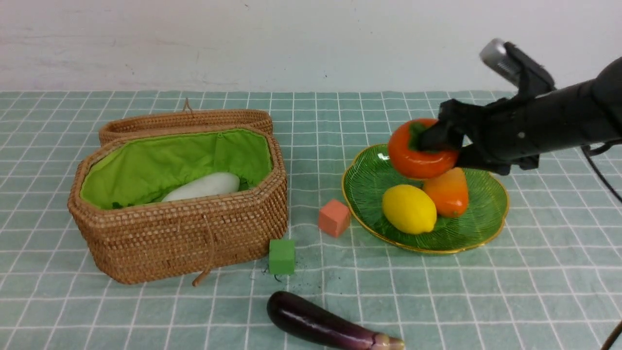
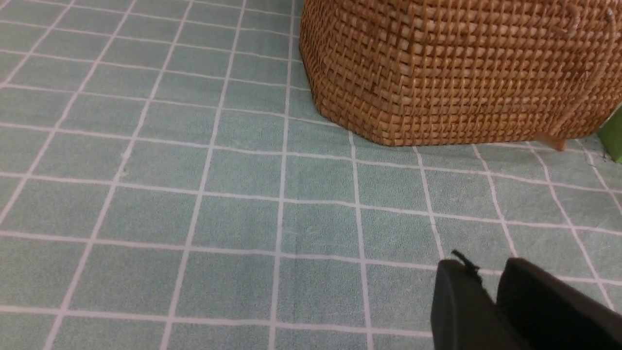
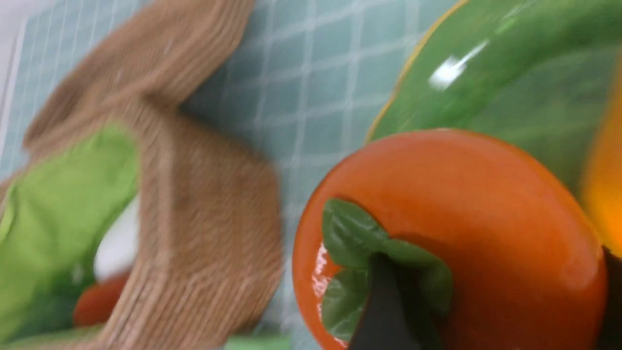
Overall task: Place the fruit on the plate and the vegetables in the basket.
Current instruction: Grab a tomato with your right arm and place it on the plate on the right, then grab an eggplant with your right arm and place it in the basket on the left.
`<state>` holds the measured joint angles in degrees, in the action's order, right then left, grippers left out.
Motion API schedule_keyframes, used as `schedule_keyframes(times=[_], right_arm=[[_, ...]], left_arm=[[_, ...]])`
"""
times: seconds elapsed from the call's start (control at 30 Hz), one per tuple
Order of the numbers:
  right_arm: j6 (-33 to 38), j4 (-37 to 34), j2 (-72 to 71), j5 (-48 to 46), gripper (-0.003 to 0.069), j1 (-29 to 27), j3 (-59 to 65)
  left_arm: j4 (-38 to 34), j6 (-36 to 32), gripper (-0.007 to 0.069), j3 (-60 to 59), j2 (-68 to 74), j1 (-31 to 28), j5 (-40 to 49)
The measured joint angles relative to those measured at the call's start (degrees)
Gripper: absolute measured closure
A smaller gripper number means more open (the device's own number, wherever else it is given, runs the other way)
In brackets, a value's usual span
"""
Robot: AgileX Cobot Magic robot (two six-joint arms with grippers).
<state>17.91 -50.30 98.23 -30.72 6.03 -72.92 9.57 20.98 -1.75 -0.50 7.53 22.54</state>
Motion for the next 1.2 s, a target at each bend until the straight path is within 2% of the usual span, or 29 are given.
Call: schedule_keyframes(times=[0.1, 0.23, 0.47, 0.6, 0.7, 0.8, 1.07, 1.2], right_arm=[[0.0, -0.1, 2.1, 2.0, 0.0174, -2.8, -0.3], [0.9, -1.8, 5.6, 3.5, 0.0174, -3.7, -0.3], [11.1, -9.4, 9.5, 3.0, 0.0167, -3.7, -0.4], [14.6, -12.8, 9.8, 3.0, 0.0102, -3.7, -0.4], [16.3, -14.4, 9.8, 3.3, 0.0022, -3.7, -0.5], [16.5, -14.6, 9.8, 3.3, 0.0001, -3.7, -0.5], [17.2, -14.2, 9.5, 3.2, 0.0013, -3.7, -0.5], [22.1, -11.0, 5.9, -1.6, 0.0021, -3.7, -0.5]], left_arm=[[0.0, 0.0, 0.0501, 0.0, 0.0, 0.0, 0.0], [0.0, 0.0, 0.0494, 0.0, 0.0, 0.0, 0.0], [0.0, 0.0, 0.0489, 0.0, 0.0, 0.0, 0.0], [0.0, 0.0, 0.0483, 0.0, 0.0, 0.0, 0.0], [0.1, 0.0, 0.048, 0.0, 0.0, 0.0, 0.0], [0.0, 0.0, 0.0477, 0.0, 0.0, 0.0, 0.0], [0.0, 0.0, 0.047, 0.0, 0.0, 0.0, 0.0], [0.0, 0.0, 0.0466, 0.0, 0.0, 0.0, 0.0]])
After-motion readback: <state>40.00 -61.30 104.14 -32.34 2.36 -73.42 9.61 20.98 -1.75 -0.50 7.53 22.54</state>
